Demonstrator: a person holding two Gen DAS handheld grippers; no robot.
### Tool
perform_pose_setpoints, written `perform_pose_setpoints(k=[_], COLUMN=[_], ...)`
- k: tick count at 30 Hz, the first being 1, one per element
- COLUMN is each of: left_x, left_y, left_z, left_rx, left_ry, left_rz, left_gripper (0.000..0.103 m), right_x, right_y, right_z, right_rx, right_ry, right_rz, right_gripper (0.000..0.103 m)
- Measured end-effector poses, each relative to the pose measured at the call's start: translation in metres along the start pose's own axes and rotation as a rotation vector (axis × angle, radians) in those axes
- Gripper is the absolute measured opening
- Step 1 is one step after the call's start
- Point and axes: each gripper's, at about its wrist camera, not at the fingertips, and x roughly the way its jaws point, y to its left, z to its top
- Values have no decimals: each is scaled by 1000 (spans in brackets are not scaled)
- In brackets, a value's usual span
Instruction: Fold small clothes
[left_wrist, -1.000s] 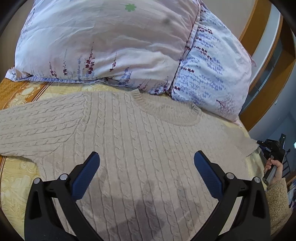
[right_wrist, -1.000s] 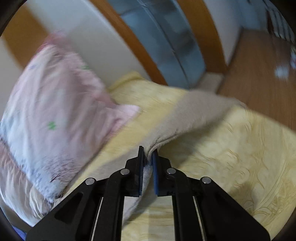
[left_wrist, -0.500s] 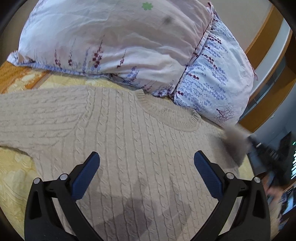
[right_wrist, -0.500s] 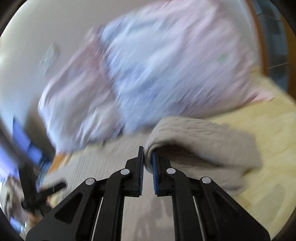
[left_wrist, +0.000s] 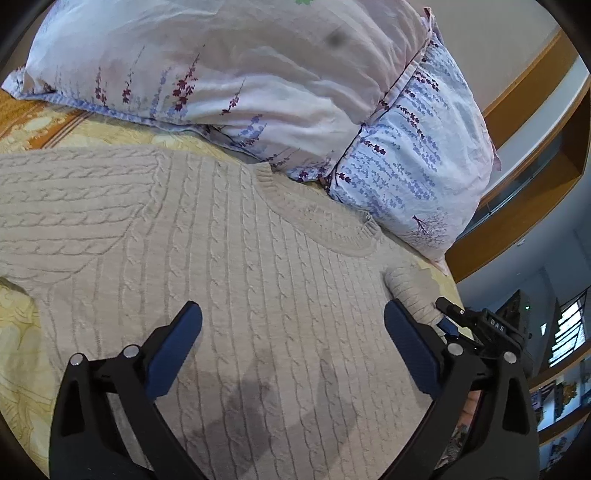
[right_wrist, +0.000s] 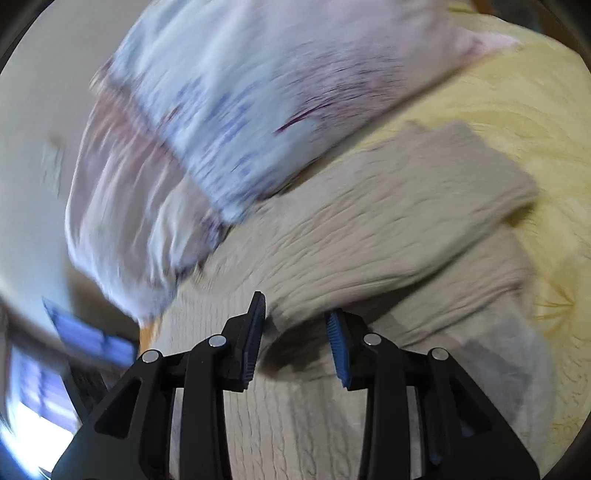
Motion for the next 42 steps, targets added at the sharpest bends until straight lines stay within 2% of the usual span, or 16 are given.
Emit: perform_pose_setpoints(k=[3, 5, 7, 10, 12, 14, 15, 16, 17, 18, 21, 28, 31, 35, 40, 42], left_x=[1, 0, -3, -7, -8, -6, -5, -3, -1, 1, 3, 10, 15, 24, 34, 40], left_y=[6, 11, 16, 21, 24, 27, 29, 31, 32, 33, 35, 42, 44, 46, 45, 43], left_z=[1, 1, 2, 3, 3, 3, 2, 2, 1, 1, 1, 10, 13, 18, 19, 21], left_rx=[-26, -47, -65, -89, -111, -146, -162, -177, -191, -200, -211, -300, -326, -353, -389, -394], left_ry=[9, 13, 11, -4, -6, 1, 9, 17, 26, 34, 45, 81, 97, 120, 157, 164], left_rz=[-8, -13, -24, -41, -59, -93, -103, -108, -112, -113, -111, -132, -122, -128, -163, -168], left_gripper=[97, 96, 94, 92, 92, 92, 92, 92, 91, 89, 86, 80, 75, 65, 57, 44], right_x=[-7, -5, -6, 1, 15, 43, 58, 66, 71, 70, 52, -23, -30, -25, -32, -33], right_y=[-3, 6, 25, 74, 107, 136, 146, 150, 151, 148, 118, -10, -52, -76, -77, -78], right_z=[12, 18, 18, 3, -15, -39, -54, -63, -72, -77, -71, -39, -35, -34, -31, -30], right_rx=[10, -38, -124, -298, -402, -504, -538, -552, -565, -561, -455, 52, 217, 321, 337, 333], right_ry=[-83, -147, -188, -213, -164, -8, 84, 131, 163, 160, 121, -26, -35, -34, -97, -121], right_rz=[-100, -190, -236, -179, -85, 15, 48, 62, 74, 79, 75, -30, -35, 32, 55, 53], right_gripper=[34, 12, 9, 9, 9, 12, 15, 26, 36, 37, 37, 37, 37, 37, 37, 36])
